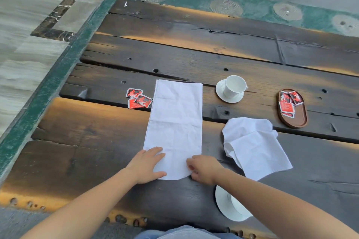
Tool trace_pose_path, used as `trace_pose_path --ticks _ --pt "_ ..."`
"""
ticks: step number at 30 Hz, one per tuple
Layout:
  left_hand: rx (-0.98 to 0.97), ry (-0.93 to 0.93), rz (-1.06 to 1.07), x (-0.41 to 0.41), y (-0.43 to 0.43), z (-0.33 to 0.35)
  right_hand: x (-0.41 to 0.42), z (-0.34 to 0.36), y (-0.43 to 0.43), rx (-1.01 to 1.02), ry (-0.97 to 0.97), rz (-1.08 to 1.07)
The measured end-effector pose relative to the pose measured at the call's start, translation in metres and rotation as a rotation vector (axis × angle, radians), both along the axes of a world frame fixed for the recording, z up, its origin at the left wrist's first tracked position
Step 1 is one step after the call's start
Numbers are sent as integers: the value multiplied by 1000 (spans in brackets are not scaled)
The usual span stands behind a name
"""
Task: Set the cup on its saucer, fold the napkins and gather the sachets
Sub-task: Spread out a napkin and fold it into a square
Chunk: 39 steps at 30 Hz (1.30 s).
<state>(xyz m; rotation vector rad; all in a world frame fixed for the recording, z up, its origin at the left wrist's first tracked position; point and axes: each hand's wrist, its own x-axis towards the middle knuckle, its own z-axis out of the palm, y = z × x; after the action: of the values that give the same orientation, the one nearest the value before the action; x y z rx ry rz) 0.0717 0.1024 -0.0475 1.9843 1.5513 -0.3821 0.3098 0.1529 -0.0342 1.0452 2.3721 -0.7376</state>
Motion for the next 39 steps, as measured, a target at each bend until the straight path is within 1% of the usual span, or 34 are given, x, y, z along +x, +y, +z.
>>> trace_pose_path --ticks 2,4,8,11,14,17,20,26,28,29,32,34,35,37,39 --pt "-63 -73 75 -4 -1 2 5 1 2 -45 61 -107" --pt "-105 -114 100 -8 -2 4 9 3 5 -55 118 -178" --pt "-104 -138 103 -10 -1 7 14 4 12 -1 217 -303" --pt "-68 -153 160 -10 0 10 16 5 15 15 246 -318" --pt "-16 -172 281 -12 0 12 17 6 18 34 268 -357" --pt "43 -147 395 -19 0 14 19 7 22 49 268 -404" --pt "34 -200 535 -27 -1 11 20 9 25 37 253 -422" --pt "-16 -341 630 -32 5 14 22 12 26 26 264 -445" --pt "-94 -389 649 -33 10 16 20 15 29 -38 249 -486" --pt "-160 -414 665 -32 13 19 19 16 31 -100 239 -531" --pt "-494 -481 746 -33 16 28 16 22 36 -416 167 -729" --pt "-665 -466 766 -37 16 33 16 28 37 -650 113 -798" --pt "-710 -469 780 -39 17 34 17 30 38 -728 113 -812" --pt "-739 -518 836 -41 21 34 19 34 40 -789 150 -844" --pt "-659 -568 899 -41 26 35 19 36 43 -772 212 -909"
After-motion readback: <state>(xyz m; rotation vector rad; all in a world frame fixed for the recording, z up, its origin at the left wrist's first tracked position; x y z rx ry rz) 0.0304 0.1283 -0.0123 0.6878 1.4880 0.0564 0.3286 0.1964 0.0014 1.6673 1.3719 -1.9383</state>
